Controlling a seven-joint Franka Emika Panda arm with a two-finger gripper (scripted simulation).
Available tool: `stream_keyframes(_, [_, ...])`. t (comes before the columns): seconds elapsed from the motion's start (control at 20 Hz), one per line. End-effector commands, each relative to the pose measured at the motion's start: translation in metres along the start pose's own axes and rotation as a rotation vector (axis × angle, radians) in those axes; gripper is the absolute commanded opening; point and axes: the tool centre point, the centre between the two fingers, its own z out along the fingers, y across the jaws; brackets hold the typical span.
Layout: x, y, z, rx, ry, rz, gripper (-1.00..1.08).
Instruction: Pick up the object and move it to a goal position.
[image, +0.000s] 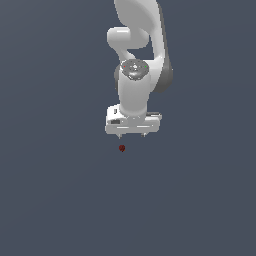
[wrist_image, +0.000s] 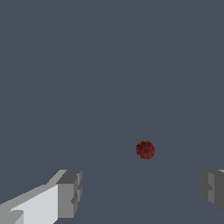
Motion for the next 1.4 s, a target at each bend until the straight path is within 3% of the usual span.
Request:
stream_keyframes(0.0, [0.0,0.0,0.0,0.0,0.0,0.0,1.0])
stream_keyframes(0.75, [0.009,-0.013,-0.016,0.025,0.025,0.003,1.0])
stream_keyframes(1.35, [0.006,-0.002,0.003,0.014,0.023,-0.148,1.0])
